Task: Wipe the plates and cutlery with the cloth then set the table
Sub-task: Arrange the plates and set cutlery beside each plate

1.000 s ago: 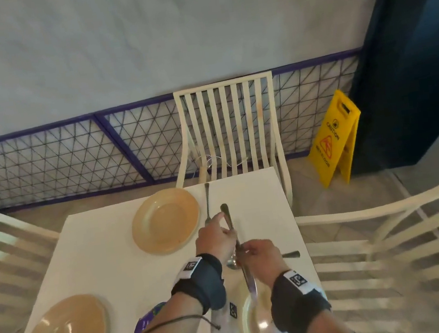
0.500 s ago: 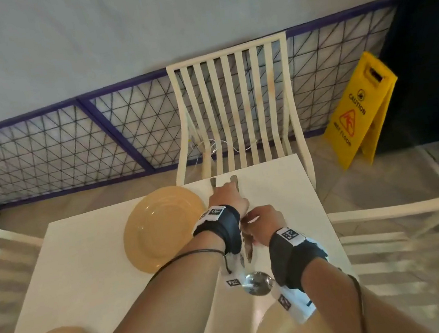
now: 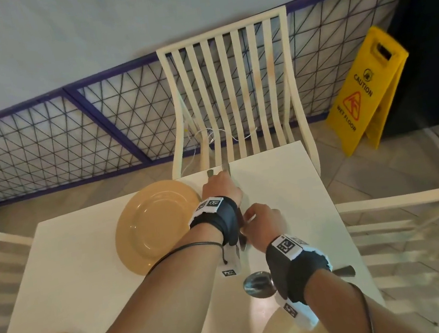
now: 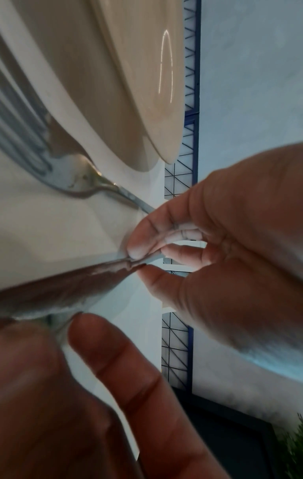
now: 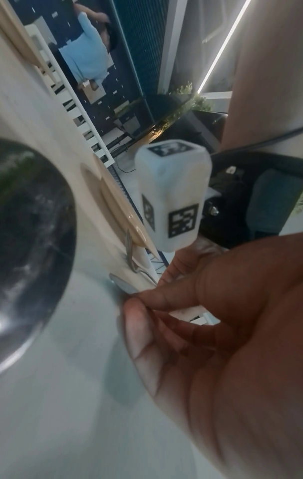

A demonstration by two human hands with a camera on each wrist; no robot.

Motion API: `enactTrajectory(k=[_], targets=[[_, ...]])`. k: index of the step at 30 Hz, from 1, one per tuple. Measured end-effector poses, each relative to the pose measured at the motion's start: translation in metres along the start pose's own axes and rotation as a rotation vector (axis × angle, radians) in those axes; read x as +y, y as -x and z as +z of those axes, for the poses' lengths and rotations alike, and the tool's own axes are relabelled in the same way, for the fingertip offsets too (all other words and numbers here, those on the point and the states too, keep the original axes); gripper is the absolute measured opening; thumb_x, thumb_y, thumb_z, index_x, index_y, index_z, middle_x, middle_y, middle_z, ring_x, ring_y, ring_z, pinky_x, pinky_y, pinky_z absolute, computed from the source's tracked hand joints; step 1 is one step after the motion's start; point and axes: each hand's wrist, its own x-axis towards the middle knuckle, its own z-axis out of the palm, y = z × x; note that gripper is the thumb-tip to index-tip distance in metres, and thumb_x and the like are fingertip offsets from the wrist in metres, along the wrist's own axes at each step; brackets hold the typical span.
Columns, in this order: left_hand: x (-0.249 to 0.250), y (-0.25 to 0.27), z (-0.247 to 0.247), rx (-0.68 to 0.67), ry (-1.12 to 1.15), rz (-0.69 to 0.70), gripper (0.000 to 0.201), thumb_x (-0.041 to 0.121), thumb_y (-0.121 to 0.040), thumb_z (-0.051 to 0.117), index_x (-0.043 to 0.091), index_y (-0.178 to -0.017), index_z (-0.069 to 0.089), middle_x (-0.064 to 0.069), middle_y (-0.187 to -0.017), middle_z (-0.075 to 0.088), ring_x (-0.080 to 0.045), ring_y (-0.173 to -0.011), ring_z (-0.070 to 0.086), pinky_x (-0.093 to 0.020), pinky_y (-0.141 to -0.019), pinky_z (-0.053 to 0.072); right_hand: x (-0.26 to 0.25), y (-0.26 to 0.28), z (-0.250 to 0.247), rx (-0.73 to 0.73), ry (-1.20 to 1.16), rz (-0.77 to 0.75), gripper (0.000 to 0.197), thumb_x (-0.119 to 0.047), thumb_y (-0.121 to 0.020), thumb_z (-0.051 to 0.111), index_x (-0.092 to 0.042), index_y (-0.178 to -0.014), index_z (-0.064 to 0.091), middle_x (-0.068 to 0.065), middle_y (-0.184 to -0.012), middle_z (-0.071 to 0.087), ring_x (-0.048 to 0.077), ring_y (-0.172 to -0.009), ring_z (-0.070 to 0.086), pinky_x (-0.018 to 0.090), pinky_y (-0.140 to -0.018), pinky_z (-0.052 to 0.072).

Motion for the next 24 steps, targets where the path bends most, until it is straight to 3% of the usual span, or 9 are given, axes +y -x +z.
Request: enactTrajectory(k=[8, 24], targets=[[-0.0016, -0.0004, 0.0034, 0.022, 0.010, 0.002, 0.032, 0.028, -0.089, 0.060, 0.022, -0.121, 0.060, -0.008, -0.114, 0.066, -0.034, -0.105, 0.064, -0.042, -0.091, 0.054, -0.0022, 0.0044, -0.0003, 0.011, 0.004, -0.012, 0.016, -0.025, -0.091, 0.061, -0.023, -0.105, 0.068, 0.008, -0.104, 0.072, 0.031, -0.094, 0.068, 0.037, -0.084, 0.056], [-0.0065, 0.0033, 0.0065, 0.040, 0.019, 0.027, 0.027, 0.033, -0.085, 0.060, 0.018, -0.108, 0.056, -0.010, -0.107, 0.065, -0.035, -0.101, 0.062, -0.043, -0.086, 0.052, -0.0012, 0.0043, -0.0024, 0.009, -0.026, 0.008, 0.018, -0.024, -0.093, 0.060, -0.024, -0.110, 0.067, 0.006, -0.108, 0.069, 0.028, -0.098, 0.067, 0.035, -0.085, 0.055]])
